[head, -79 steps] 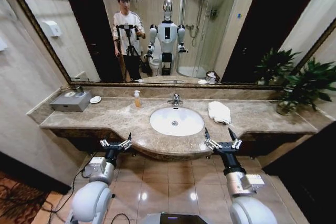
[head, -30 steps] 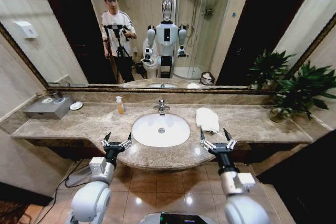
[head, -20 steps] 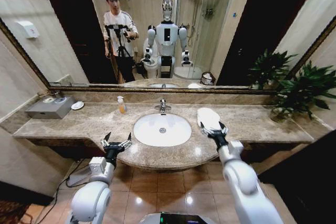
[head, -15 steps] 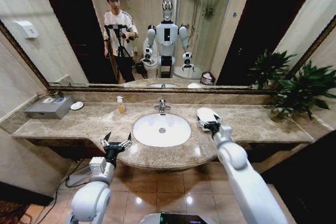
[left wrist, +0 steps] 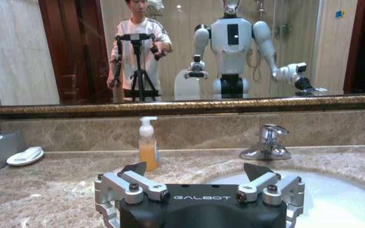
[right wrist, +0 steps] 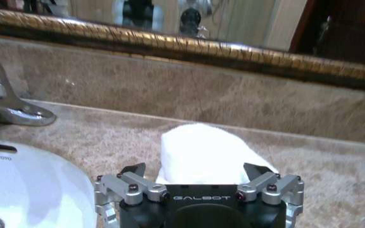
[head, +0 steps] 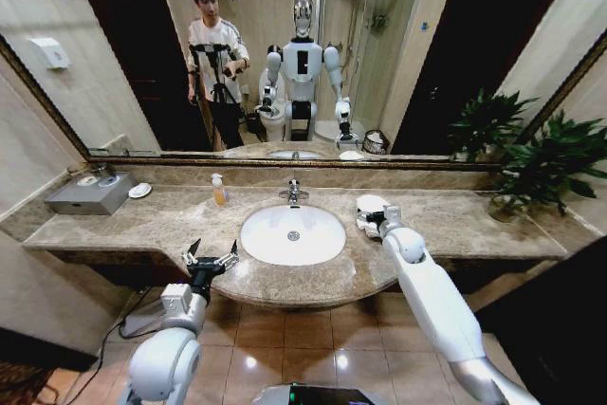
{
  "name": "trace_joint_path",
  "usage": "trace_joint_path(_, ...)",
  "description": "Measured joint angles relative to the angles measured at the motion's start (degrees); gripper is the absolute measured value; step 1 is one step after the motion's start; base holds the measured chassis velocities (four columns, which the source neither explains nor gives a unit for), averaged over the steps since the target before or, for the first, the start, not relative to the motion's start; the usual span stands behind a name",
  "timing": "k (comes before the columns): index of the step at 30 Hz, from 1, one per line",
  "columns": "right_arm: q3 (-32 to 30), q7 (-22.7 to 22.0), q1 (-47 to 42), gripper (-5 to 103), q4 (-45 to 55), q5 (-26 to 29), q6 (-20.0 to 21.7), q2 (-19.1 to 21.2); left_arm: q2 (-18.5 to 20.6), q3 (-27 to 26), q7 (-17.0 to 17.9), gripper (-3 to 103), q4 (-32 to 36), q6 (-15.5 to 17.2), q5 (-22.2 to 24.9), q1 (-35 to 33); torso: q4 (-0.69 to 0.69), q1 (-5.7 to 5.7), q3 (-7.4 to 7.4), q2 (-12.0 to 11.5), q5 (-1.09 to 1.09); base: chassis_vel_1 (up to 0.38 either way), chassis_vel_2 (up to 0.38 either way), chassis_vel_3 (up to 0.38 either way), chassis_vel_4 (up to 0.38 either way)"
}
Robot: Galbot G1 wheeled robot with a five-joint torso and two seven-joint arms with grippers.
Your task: Pick up the towel from the sink counter and wipe the mirror surface.
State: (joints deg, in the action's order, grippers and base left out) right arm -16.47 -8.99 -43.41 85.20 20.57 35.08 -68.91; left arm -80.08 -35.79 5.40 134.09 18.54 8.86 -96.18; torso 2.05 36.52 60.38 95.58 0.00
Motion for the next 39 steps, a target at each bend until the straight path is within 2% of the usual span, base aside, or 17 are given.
trace_joint_path(4, -0.38, -0.37, 2.47, 100, -3.65, 3.72, 2.06, -0.68, 0.0, 0.0, 0.0, 100, 0.0, 0.0, 0.0, 0.0, 0.03, 0.0, 0.0, 0.0, 0.0, 0.0, 0.0, 0.0, 0.0)
trace_joint_path(8, -0.81, -0.31, 3.27, 100, -5.51, 4.12, 2.45, -0.56, 0.0, 0.0, 0.0, 100, 0.0, 0.0, 0.0, 0.0, 0.02, 0.0, 0.0, 0.0, 0.0, 0.0, 0.0, 0.0, 0.0)
trace_joint_path(17, -1.33, 0.72, 2.62, 100, -7.24, 3.39, 1.32, -0.1, 0.0, 0.0, 0.0, 100, 0.0, 0.0, 0.0, 0.0, 0.0, -0.01, 0.0, 0.0, 0.0, 0.0, 0.0, 0.0, 0.0)
trace_joint_path(23, -0.32, 1.39, 2.64, 101, -9.03, 0.78, -0.37, -0.84, 0.0, 0.0, 0.0, 100, 0.0, 0.0, 0.0, 0.0, 0.02, -0.01, 0.0, 0.01, 0.0, 0.0, 0.0, 0.0, 0.0)
trace_joint_path(24, -0.31, 1.18, 3.11, 96, -9.98, 0.41, -0.97, -0.96, 0.0, 0.0, 0.0, 100, 0.0, 0.0, 0.0, 0.0, 0.02, -0.01, -0.01, 0.01, -0.01, 0.0, 0.0, 0.0, 0.0)
trace_joint_path(25, -0.31, 1.18, 3.11, 96, -9.98, 0.41, -0.97, -0.96, 0.0, 0.0, 0.0, 100, 0.0, 0.0, 0.0, 0.0, 0.02, -0.01, -0.01, 0.01, -0.01, 0.0, 0.0, 0.0, 0.0)
trace_joint_path(29, -0.34, 0.46, 2.9, 75, -10.34, 1.24, -1.89, -0.93, 0.0, 0.0, 0.0, 100, 0.0, 0.0, 0.0, 0.0, 0.01, -0.01, 0.0, 0.01, -0.01, 0.0, 0.0, 0.0, 0.0)
trace_joint_path(30, -0.34, 0.46, 2.9, 75, -10.34, 1.24, -1.89, -0.93, 0.0, 0.0, 0.0, 100, 0.0, 0.0, 0.0, 0.0, 0.01, -0.01, 0.0, 0.01, -0.01, 0.0, 0.0, 0.0, 0.0)
trace_joint_path(32, -0.38, 0.27, 2.49, 64, -10.46, 1.28, -2.69, -1.02, 0.0, 0.0, 0.0, 100, 0.0, 0.0, 0.0, 0.0, 0.01, -0.01, -0.01, 0.01, -0.01, 0.0, 0.0, 0.0, 0.0)
trace_joint_path(34, -0.38, 0.27, 2.39, 64, -10.47, 1.25, -2.92, -1.04, 0.0, 0.0, 0.0, 100, 0.0, 0.0, 0.0, 0.0, 0.01, -0.01, -0.01, 0.01, -0.01, 0.0, 0.0, 0.0, 0.0)
trace_joint_path(37, -0.4, 0.17, 1.92, 47, -10.41, 1.17, -3.89, -1.22, 0.0, 0.0, 0.0, 100, 0.0, 0.0, 0.0, 0.0, 0.0, -0.01, -0.01, 0.01, -0.01, 0.0, 0.0, 0.0, 0.0)
trace_joint_path(39, -0.39, 0.16, 1.85, 47, -10.38, 1.16, -4.05, -1.24, 0.0, 0.0, 0.0, 100, 0.0, 0.0, 0.0, 0.0, 0.0, -0.01, -0.01, 0.01, -0.01, 0.0, 0.0, 0.0, 0.0)
